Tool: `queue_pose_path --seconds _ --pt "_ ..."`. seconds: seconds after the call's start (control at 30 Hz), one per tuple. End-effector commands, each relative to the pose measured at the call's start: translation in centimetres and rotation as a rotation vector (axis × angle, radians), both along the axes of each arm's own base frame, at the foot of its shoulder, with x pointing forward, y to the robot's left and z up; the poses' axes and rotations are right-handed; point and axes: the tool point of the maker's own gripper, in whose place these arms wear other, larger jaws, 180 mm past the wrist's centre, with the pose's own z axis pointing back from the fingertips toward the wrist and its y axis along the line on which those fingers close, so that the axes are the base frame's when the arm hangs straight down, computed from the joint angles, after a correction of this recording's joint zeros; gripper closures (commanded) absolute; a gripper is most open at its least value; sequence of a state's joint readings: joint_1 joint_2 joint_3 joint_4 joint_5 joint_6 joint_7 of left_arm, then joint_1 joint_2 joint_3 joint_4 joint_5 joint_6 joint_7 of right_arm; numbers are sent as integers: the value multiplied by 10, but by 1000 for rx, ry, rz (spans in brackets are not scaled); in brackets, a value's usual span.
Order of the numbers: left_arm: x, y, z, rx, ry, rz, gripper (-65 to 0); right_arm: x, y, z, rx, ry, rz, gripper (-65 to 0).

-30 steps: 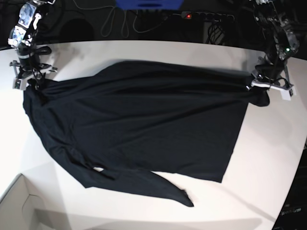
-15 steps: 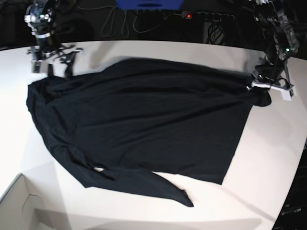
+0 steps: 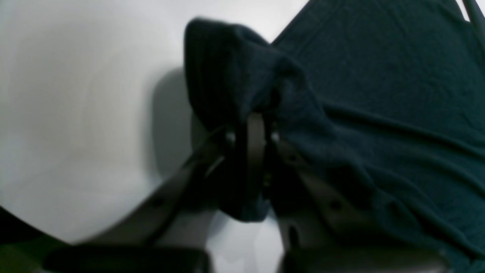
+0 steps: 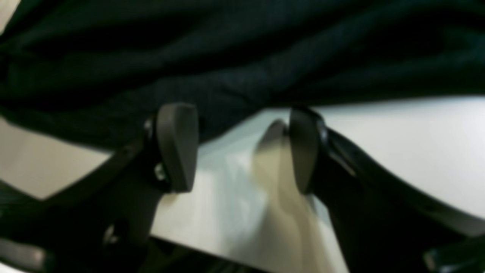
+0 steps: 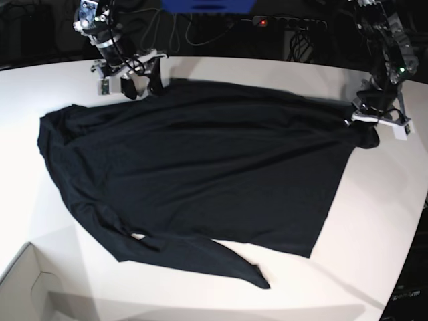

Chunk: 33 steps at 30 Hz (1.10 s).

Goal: Layout the t-shirt on the table in an organized manner, then fold the t-shirt properly
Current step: 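Release the right gripper and regrasp the shirt edge further along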

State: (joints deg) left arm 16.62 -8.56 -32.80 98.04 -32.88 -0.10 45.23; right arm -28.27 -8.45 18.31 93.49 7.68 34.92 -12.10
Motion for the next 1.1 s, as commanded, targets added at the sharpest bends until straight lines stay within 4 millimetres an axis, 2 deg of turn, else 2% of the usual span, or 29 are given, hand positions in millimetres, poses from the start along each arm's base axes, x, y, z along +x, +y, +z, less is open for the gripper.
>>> queue_pose_path --seconds 0.0,0.17,0.27,0.33,0.5,0.83,0.93,1.07 --pt "5 6 11 23 -34 2 0 4 0 6 7 -27 0 -388" --pt "5 6 11 23 -33 2 0 14 1 9 9 -47 2 -382" --pt "5 6 11 23 -33 2 0 17 2 11 12 -56 5 -332" --pt "5 6 11 23 -33 2 0 19 8 14 17 -65 25 -260" --pt "4 7 11 24 -32 5 0 12 12 26 6 -86 41 0" --pt "4 7 11 24 -32 5 0 0 7 74 -59 -172 55 0" --pt "4 7 12 26 -33 4 0 -8 7 73 -62 -154 56 0" --pt "8 6 24 42 -65 -5 0 -23 7 64 -60 -107 58 0"
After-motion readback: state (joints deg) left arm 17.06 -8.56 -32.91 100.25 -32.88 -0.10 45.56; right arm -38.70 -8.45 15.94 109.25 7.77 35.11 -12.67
